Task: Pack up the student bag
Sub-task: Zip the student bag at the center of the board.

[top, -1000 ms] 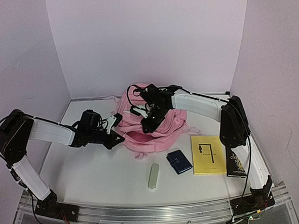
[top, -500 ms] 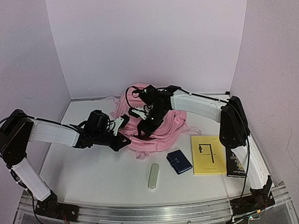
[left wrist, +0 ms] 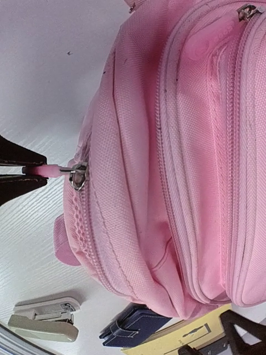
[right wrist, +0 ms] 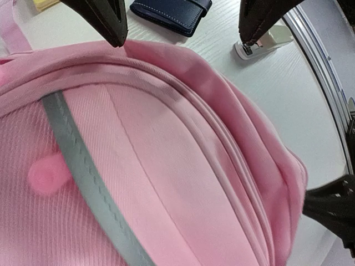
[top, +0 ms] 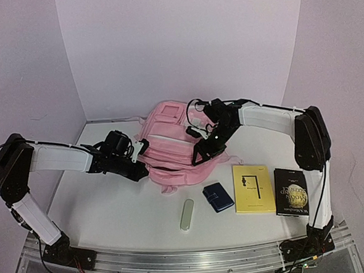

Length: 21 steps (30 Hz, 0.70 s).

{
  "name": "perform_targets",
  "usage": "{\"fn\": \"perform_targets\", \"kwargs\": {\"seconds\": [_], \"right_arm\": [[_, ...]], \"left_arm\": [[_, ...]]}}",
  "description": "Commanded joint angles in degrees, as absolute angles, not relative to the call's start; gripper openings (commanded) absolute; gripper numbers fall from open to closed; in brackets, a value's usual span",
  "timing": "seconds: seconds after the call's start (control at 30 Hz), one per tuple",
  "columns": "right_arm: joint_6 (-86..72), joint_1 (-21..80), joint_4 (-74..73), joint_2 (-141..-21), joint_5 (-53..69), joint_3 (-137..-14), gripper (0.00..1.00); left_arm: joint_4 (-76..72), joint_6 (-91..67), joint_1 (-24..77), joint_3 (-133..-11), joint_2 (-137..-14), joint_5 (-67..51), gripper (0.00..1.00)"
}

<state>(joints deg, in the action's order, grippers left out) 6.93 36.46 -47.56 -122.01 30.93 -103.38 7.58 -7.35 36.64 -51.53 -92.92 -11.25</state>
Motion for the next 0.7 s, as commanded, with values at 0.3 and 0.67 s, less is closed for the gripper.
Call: {"fn": "perform_targets", "kwargs": {"seconds": [0.3,0.67], "right_arm": [[-0.1,38.0,-40.3,-131.3,39.2,-105.6,0.4],[-3.2,39.2,-38.7,-131.8,40.2,-107.8,0.4]], "left_arm": [[11.2,-4.7,42.5,-55.8,-91.5,-14.3,0.0],[12.5,-5.1,48.7,-64.6,-99.7,-13.0,0.0]]}}
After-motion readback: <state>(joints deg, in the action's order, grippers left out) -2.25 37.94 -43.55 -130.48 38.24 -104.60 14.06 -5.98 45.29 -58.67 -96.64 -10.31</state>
